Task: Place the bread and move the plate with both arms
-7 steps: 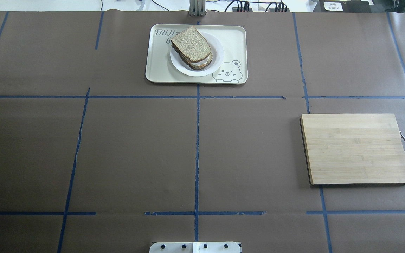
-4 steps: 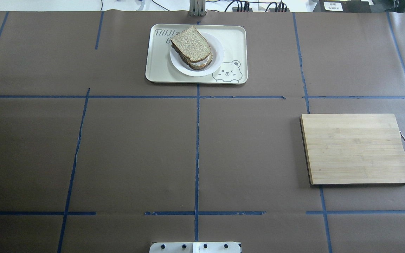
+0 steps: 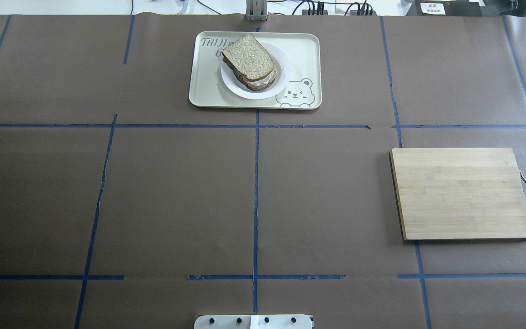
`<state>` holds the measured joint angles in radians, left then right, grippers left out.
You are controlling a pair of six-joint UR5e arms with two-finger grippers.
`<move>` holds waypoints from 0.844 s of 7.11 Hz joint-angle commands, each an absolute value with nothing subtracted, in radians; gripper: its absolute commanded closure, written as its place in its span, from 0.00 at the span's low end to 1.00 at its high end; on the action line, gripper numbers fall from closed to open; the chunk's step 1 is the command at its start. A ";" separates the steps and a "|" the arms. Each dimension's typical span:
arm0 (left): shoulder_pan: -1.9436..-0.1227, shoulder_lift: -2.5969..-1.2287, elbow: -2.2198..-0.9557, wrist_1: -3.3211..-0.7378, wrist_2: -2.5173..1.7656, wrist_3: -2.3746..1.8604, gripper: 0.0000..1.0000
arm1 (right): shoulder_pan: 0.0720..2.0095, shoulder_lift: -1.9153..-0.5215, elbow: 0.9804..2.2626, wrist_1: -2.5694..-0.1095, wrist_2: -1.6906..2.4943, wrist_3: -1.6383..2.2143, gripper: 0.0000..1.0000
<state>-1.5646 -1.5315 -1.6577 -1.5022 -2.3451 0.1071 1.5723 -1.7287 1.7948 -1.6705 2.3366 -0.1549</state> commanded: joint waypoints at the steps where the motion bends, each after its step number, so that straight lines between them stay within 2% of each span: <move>1: -1.565 -1.531 -1.655 -1.500 -2.342 0.106 0.00 | 1.572 -1.730 1.795 -1.671 2.338 -0.155 0.00; 6: -1.565 -1.522 -1.655 -1.503 -2.339 0.107 0.00 | 1.572 -1.735 1.795 -1.669 2.338 -0.163 0.00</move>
